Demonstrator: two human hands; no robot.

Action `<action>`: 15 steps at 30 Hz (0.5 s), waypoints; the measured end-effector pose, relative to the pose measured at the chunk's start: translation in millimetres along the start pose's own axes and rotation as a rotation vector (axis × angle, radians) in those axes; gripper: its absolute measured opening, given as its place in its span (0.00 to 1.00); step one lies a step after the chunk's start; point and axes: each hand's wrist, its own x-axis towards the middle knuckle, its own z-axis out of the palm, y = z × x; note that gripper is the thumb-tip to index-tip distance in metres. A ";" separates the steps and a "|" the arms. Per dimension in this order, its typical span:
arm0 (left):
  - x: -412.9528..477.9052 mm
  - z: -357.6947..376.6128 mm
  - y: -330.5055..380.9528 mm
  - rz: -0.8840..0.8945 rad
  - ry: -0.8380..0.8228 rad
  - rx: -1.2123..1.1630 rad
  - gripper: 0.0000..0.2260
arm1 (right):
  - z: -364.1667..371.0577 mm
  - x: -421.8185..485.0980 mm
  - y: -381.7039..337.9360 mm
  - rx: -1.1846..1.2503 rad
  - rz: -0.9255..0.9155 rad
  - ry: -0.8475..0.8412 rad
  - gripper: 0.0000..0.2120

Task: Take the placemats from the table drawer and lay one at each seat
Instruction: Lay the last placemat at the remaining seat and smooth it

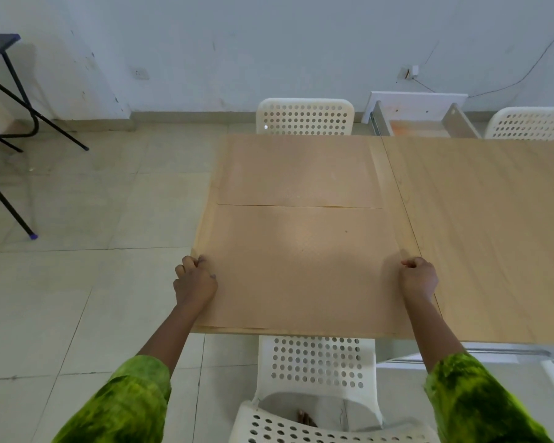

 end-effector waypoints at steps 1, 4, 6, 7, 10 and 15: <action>-0.5 -1.3 4.9 -0.004 0.037 -0.003 0.19 | 3.5 -0.3 -1.9 -0.017 -0.019 0.010 0.19; 5.0 -8.1 31.6 0.071 0.166 0.008 0.19 | 24.6 -4.7 -16.0 -0.108 -0.138 -0.005 0.17; 19.0 -9.6 58.4 0.227 0.175 0.004 0.21 | 48.8 -10.4 -34.6 -0.160 -0.285 -0.091 0.17; 27.8 -8.8 72.7 0.320 0.142 0.012 0.22 | 62.5 -14.4 -46.4 -0.202 -0.366 -0.146 0.17; 48.5 1.1 111.1 0.531 -0.002 0.129 0.25 | 99.4 -26.1 -72.6 -0.368 -0.534 -0.293 0.22; 66.4 25.9 135.0 0.631 -0.111 0.303 0.32 | 134.4 -29.2 -78.6 -0.608 -0.691 -0.464 0.25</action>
